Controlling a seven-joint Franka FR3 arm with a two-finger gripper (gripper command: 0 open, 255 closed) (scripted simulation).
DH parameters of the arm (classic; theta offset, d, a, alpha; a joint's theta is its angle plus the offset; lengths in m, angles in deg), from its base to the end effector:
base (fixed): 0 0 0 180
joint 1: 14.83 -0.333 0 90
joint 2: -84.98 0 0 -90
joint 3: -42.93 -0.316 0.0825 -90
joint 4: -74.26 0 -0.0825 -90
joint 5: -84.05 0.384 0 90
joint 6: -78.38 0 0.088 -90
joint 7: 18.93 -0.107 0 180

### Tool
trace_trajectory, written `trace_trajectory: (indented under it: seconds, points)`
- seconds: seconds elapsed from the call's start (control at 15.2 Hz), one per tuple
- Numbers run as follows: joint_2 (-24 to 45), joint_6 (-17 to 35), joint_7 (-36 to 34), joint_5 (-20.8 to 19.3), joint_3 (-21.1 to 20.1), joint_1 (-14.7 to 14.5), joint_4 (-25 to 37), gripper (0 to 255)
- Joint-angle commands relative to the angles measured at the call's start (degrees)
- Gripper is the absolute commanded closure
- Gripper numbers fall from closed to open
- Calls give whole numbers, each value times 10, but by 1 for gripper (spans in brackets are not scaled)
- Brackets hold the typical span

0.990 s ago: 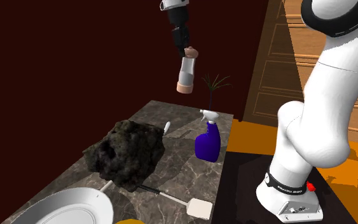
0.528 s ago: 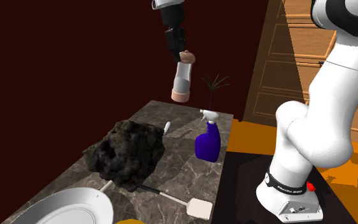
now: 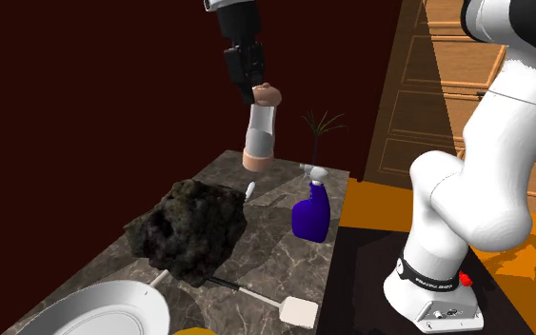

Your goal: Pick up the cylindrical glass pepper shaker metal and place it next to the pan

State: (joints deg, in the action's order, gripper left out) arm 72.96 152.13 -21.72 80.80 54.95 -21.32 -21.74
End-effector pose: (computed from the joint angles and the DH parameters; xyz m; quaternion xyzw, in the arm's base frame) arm 0.4533 -0.0633 0.6582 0.9931 -0.0734 -0.0916 0.0043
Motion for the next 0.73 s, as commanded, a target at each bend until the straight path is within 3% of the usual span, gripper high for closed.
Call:
trace_trajectory:
  seconds: [0.0, 0.66]
  points:
    - [-5, 2, -31, 8, -18, -11, -8, 255]
    - [-24, 73, -52, 11, -29, -17, -99, 255]
